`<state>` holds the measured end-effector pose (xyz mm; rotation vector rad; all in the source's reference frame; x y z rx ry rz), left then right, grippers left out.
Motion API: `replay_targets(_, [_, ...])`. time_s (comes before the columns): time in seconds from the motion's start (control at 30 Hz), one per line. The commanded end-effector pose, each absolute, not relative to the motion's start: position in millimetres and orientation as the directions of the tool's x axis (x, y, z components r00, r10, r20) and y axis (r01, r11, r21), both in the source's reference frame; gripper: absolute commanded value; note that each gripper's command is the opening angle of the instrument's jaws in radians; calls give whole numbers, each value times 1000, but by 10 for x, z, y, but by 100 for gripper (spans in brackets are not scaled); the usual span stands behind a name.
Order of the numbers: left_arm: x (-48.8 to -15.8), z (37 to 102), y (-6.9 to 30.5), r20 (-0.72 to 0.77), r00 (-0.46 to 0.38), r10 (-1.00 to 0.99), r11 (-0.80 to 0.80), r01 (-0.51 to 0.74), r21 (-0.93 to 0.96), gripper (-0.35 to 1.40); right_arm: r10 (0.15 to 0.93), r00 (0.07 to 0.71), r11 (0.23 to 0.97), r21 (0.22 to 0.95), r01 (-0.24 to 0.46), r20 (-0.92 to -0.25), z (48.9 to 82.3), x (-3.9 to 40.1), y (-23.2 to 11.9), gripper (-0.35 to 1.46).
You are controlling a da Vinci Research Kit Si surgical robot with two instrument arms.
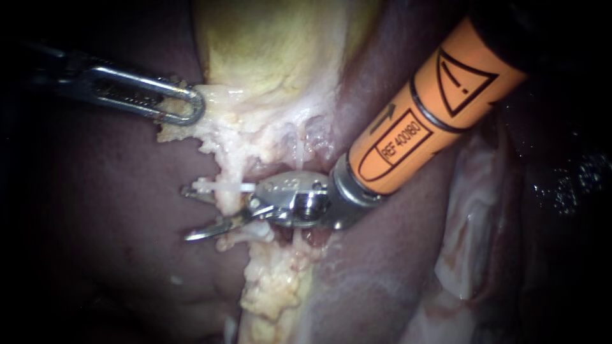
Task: Go to the cutting position left tube
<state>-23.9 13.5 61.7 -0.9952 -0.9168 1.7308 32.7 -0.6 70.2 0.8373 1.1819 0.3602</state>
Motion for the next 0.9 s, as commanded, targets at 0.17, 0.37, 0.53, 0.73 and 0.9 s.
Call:
replay_targets(0.17, [-238,618,135,-228,-261,938,-310,-338,-889,-35,684,379,616,772,157,-623,675,327,-9,143])
replay_targets(0.37, [-237,619,136,-228,-262,938,-311,-337,-889,-35,703,365,593,787,173,-610,628,328,-11,143])
replay_targets(0.53, [-237,619,136,-228,-262,938,-311,-337,-889,-35,722,331,579,792,193,-608,601,329,-7,145])
replay_targets(0.73, [-237,619,136,-228,-262,938,-311,-337,-889,-35,725,325,577,793,196,-608,598,328,-6,145])
replay_targets(0.9, [-236,620,136,-228,-262,938,-311,-337,-889,-35,724,325,578,793,195,-608,603,327,-4,145])
